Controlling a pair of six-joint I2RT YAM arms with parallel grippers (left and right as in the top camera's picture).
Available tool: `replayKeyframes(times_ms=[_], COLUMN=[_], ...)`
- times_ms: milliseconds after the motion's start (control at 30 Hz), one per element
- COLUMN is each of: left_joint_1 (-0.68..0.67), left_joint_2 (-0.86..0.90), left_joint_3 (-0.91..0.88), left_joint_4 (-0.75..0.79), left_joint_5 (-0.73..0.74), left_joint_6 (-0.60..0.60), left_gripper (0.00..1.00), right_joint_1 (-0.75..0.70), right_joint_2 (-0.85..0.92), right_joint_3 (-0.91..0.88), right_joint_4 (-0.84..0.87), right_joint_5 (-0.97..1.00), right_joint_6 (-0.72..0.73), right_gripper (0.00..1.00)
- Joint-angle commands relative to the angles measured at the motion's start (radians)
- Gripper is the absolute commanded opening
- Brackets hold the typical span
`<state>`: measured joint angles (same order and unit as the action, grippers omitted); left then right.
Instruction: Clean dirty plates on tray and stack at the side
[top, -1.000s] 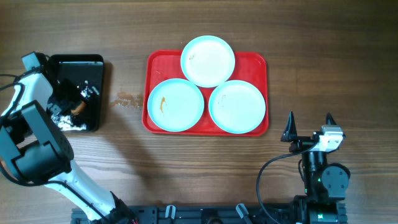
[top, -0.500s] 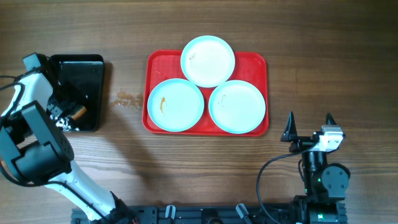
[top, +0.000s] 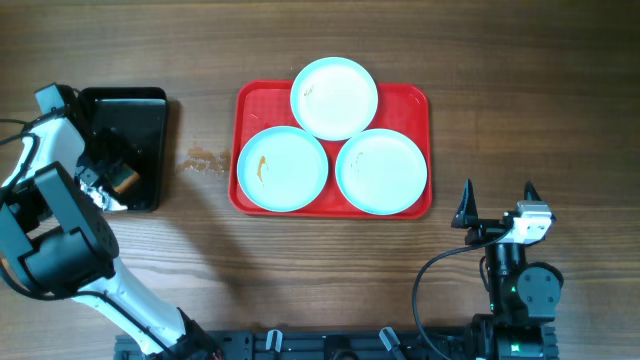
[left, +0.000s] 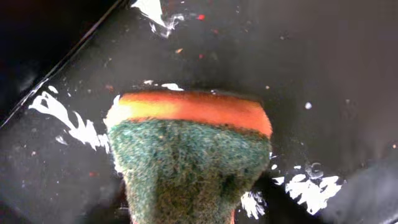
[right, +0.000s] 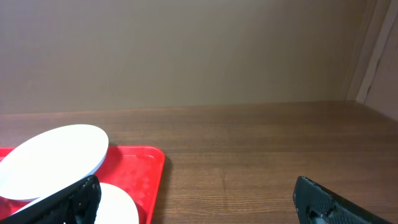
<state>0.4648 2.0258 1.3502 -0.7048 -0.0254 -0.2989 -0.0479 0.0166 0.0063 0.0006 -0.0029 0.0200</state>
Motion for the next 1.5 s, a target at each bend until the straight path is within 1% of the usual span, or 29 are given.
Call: replayKeyframes(times_ms=[0,33,233,333,433,567,700,833,933,1000,1167,1233,1300,1400,1433,1467], left_joint_1=[0.003,0.003,0.003,0.003,0.003,0.003,0.002,0.002,0.002,0.002,0.002,0.003,0.003,0.003,0.003,0.003], left_joint_2=[0.020,0.020,0.012,-0.018,-0.074,-0.161,-0.259,-0.329,-0.325,-0.303,-0.187,-0.154,-0.172,-0.229,-0.261,-0.281], left_joint_3=[-0.011,-0.011,-0.010,-0.008,0.001,0.040,0.065,0.065,0.055,0.021,-0.100,-0.105,-0.086,-0.039,-0.018,-0.009], left_joint_4=[0.002,0.001,-0.017,-0.024,-0.024,-0.024,-0.013,-0.013,-0.015,0.003,0.113,0.116,0.121,0.130,0.145,0.159], left_joint_5=[0.005,0.005,0.013,0.051,0.114,0.235,0.284,0.283,0.264,0.215,0.070,0.055,0.107,0.275,0.356,0.397], left_joint_6=[0.001,0.001,0.001,0.001,0.000,0.000,0.000,0.001,0.051,0.085,0.087,0.087,0.087,0.087,0.087,0.087], left_gripper=[0.14,0.04,0.04,0.04,0.04,0.04,0.04,0.04,0.04,0.04,0.04,0.04,0.04,0.04,0.04,0.04], right_joint_1=[-0.006,-0.006,-0.006,-0.006,-0.006,-0.006,-0.006,-0.006,-0.006,-0.006,-0.006,-0.006,-0.006,-0.006,-0.006,-0.006], right_joint_2=[-0.003,-0.003,-0.003,-0.003,-0.003,-0.003,-0.003,-0.003,-0.003,-0.003,-0.003,-0.003,-0.003,-0.003,-0.003,-0.003], right_joint_3=[-0.001,-0.001,-0.001,-0.001,-0.001,-0.001,-0.001,-0.001,-0.001,-0.001,-0.001,-0.001,-0.001,-0.001,-0.001,-0.001], right_joint_4=[0.006,0.006,0.006,0.006,0.006,0.006,0.006,0.006,0.006,0.006,0.006,0.006,0.006,0.006,0.006,0.006], right_joint_5=[0.002,0.002,0.002,0.002,0.002,0.002,0.002,0.002,0.002,0.002,0.002,0.002,0.002,0.002,0.002,0.002], right_joint_6=[-0.017,-0.017,-0.017,-0.017,-0.017,-0.017,-0.017,-0.018,-0.017,-0.018,-0.018,-0.017,-0.017,-0.017,-0.018,-0.018], right_gripper=[1.00,1.00,1.00,1.00,1.00,1.00,1.00,1.00,1.00,1.00,1.00,1.00,1.00,1.00,1.00,1.00])
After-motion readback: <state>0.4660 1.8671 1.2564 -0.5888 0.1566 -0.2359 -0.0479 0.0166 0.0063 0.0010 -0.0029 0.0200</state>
